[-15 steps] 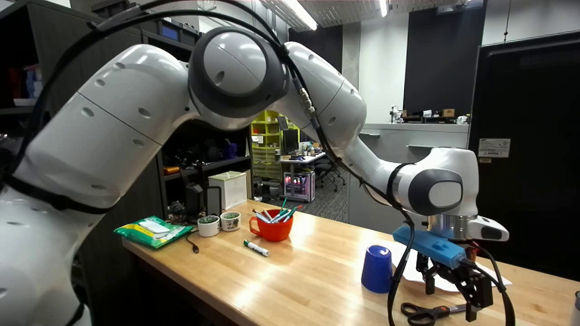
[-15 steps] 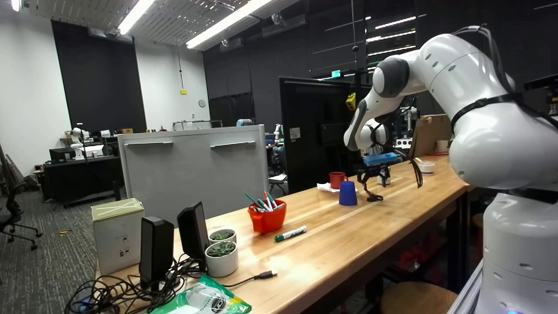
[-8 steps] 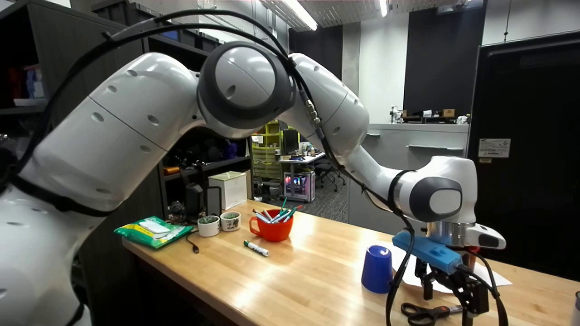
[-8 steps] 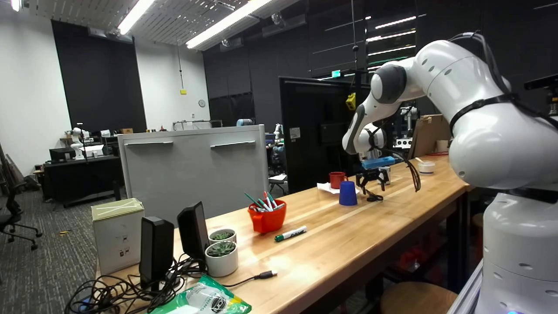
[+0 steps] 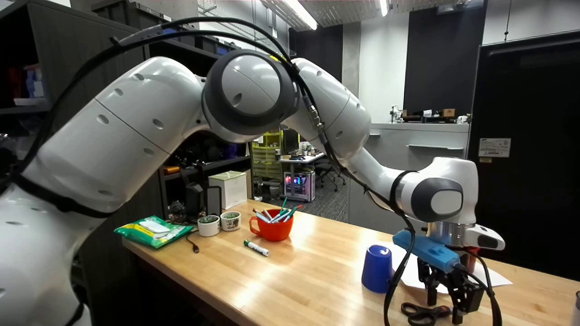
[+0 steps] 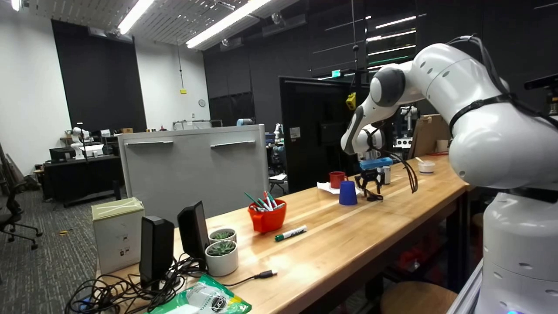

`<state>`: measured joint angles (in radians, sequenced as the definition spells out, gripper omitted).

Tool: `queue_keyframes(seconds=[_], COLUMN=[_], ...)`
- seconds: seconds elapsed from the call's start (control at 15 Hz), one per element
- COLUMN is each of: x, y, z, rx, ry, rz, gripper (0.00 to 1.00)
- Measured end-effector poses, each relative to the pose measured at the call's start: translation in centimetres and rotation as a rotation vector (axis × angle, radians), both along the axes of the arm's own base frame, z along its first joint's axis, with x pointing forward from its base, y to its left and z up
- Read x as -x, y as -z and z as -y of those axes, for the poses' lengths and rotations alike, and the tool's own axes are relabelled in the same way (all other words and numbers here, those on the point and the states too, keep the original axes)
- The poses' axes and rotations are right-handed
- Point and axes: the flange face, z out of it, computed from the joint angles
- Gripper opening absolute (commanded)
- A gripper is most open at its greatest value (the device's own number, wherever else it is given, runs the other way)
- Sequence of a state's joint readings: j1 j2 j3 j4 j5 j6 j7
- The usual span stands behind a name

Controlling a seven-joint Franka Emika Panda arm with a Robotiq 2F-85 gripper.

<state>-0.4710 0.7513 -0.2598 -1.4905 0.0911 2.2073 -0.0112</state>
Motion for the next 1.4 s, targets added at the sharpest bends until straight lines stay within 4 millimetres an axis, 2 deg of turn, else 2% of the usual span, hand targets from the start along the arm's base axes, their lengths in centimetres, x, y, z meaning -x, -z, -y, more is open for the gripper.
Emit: queue_keyframes(seconds=[0.27,0.6,0.8,1.13,1.4], x=[-0.2,0.2,0.2,0.7,1.8], y=[-0.3,-0.5,-1.4,-6.1,-10.5], z=[0.1,0.8,1.2,0.6,-2.7], rx=[-0.008,-0.003,0.016,0.073,0.079], ry=[0.012,0.023,0.023,-0.081,-0.260], rz=[0.015,0.021,0.043,0.088,0.090], gripper=[0.03,0.06,0.06,0.06,0.06])
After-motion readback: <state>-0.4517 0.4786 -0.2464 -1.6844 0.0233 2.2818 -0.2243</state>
